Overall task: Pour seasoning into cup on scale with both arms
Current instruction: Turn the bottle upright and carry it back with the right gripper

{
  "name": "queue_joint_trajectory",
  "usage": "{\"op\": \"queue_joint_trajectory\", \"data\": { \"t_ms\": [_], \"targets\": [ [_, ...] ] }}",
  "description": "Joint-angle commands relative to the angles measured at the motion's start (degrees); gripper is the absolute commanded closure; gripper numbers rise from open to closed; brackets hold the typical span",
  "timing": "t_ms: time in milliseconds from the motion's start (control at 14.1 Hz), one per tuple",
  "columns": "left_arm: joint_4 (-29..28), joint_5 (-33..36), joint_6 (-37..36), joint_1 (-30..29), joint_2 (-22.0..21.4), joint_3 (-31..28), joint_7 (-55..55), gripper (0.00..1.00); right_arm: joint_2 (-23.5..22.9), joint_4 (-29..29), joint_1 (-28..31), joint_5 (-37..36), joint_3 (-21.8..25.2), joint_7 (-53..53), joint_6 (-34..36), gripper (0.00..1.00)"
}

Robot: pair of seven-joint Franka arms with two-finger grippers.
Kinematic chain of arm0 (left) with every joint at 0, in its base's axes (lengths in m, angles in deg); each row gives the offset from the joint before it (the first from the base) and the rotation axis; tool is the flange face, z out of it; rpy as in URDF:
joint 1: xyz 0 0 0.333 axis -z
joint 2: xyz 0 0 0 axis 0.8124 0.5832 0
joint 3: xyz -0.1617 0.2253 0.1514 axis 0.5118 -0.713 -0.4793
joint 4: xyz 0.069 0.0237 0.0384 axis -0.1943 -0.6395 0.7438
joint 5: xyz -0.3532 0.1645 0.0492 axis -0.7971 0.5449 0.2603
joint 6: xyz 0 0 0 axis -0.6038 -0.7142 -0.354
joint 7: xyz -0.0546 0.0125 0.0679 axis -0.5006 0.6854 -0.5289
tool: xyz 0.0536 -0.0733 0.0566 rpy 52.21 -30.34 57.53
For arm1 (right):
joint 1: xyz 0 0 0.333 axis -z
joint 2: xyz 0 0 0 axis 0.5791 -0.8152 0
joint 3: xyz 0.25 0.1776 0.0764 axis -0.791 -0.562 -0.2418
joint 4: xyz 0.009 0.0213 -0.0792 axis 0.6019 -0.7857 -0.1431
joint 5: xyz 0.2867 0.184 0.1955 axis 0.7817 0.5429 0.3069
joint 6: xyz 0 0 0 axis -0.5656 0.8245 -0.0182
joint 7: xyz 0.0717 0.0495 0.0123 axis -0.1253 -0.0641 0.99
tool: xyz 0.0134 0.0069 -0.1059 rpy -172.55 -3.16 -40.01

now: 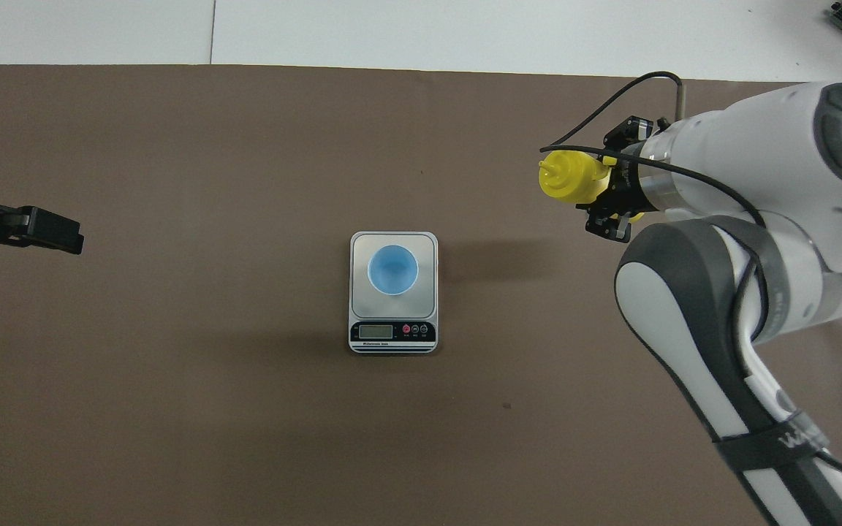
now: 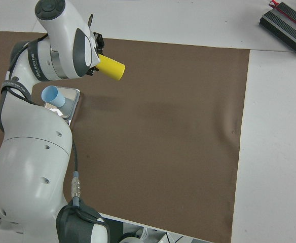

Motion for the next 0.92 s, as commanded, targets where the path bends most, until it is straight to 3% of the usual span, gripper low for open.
{"op": "queue_joint_trajectory", "data": {
  "t_ms": [0, 354, 850],
  "targets": [
    [-1.6, 0.1, 0.2, -0.6, -1.5, 0.3, 0.5, 0.00, 2.9, -3.7, 7.2, 12.4, -0.6, 11.8, 1.6, 1.00],
    [-1.6, 0.1, 0.2, -0.6, -1.5, 0.3, 0.4, 0.00, 5.8, -10.4, 19.4, 31.2, -0.6, 33.5, 7.8, 1.00],
    [-1.6, 0.1, 0.2, -0.6, -1.5, 0.3, 0.4, 0.00, 4.4, -16.6, 27.7, 44.0, -0.5, 46.3, 14.4, 1.00]
  ]
}}
